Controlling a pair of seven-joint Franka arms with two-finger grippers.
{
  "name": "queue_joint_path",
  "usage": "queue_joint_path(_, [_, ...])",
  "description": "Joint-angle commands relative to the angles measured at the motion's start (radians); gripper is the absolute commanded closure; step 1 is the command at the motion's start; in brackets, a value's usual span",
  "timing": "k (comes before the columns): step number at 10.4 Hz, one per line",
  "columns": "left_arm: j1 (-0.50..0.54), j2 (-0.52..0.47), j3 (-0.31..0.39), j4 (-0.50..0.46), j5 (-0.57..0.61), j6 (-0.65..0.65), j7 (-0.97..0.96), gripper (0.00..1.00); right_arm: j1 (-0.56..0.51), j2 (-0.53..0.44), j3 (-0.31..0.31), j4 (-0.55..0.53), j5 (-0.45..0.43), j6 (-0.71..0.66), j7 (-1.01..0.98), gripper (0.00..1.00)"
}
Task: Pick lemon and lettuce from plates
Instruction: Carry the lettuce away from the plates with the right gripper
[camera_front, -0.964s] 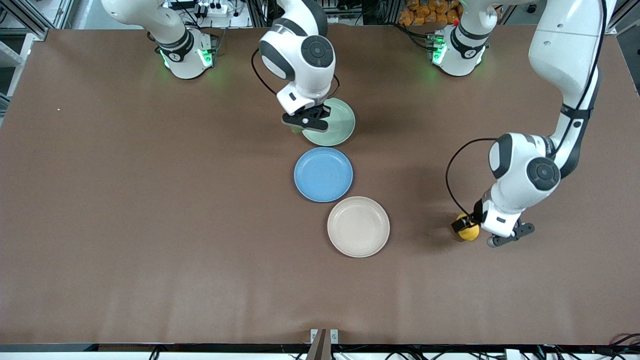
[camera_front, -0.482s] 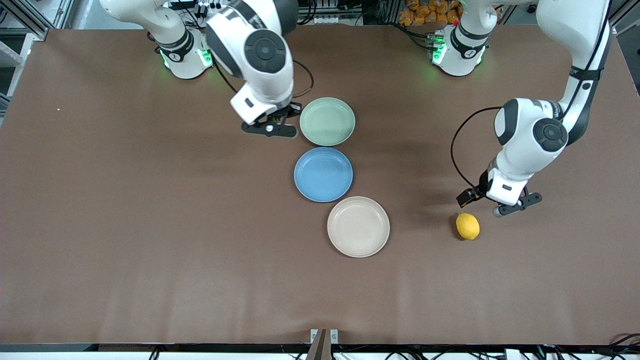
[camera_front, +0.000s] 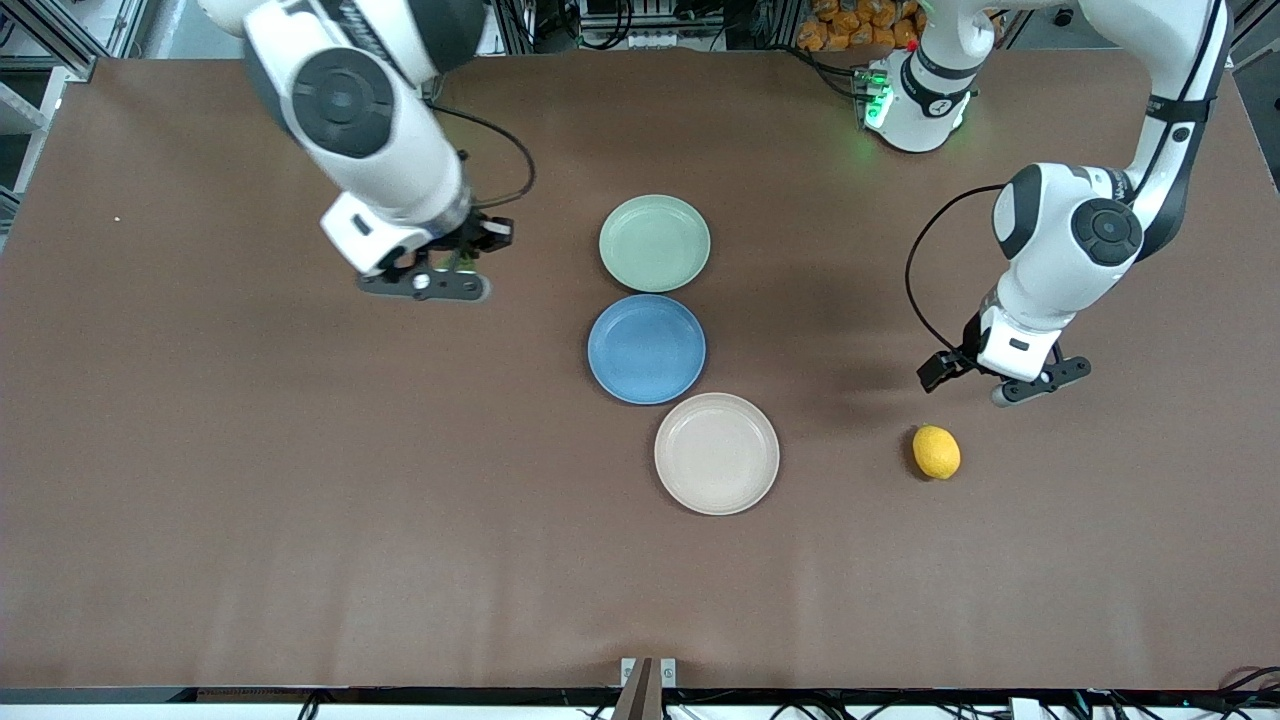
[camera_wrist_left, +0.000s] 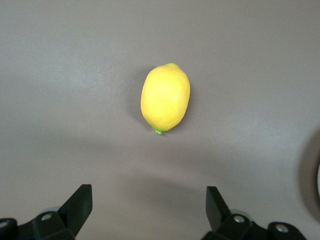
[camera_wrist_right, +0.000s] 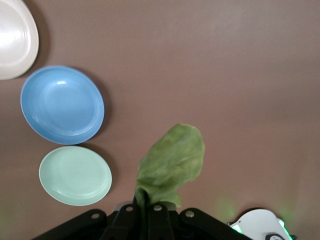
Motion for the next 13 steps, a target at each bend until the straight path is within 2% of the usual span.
queue_joint_path(1, [0.009, -0.091, -0.006, -0.034, 0.016, -0.073, 0.0, 0.0, -0.132, -0.034, 0.012, 0.036, 0.013, -0.071, -0.154, 1.0])
queue_joint_path(5, [0.009, -0.126, -0.006, -0.039, 0.016, -0.109, 0.0, 0.0, -0.301, -0.039, 0.012, 0.083, 0.003, -0.114, -0.306, 1.0])
queue_joint_path(8, [0.034, -0.154, -0.004, -0.02, 0.016, -0.193, 0.129, 0.0, -0.322, -0.06, 0.012, 0.083, -0.076, -0.193, -0.38, 1.0])
queue_joint_path(10, [0.034, -0.158, -0.004, 0.062, 0.016, -0.297, 0.175, 0.0, -0.331, -0.063, 0.012, 0.074, -0.112, -0.206, -0.38, 1.0])
queue_joint_path(13, [0.026, -0.172, -0.01, 0.148, 0.018, -0.311, 0.186, 0.0, -0.371, -0.056, 0.013, 0.02, -0.112, -0.156, -0.385, 1.0])
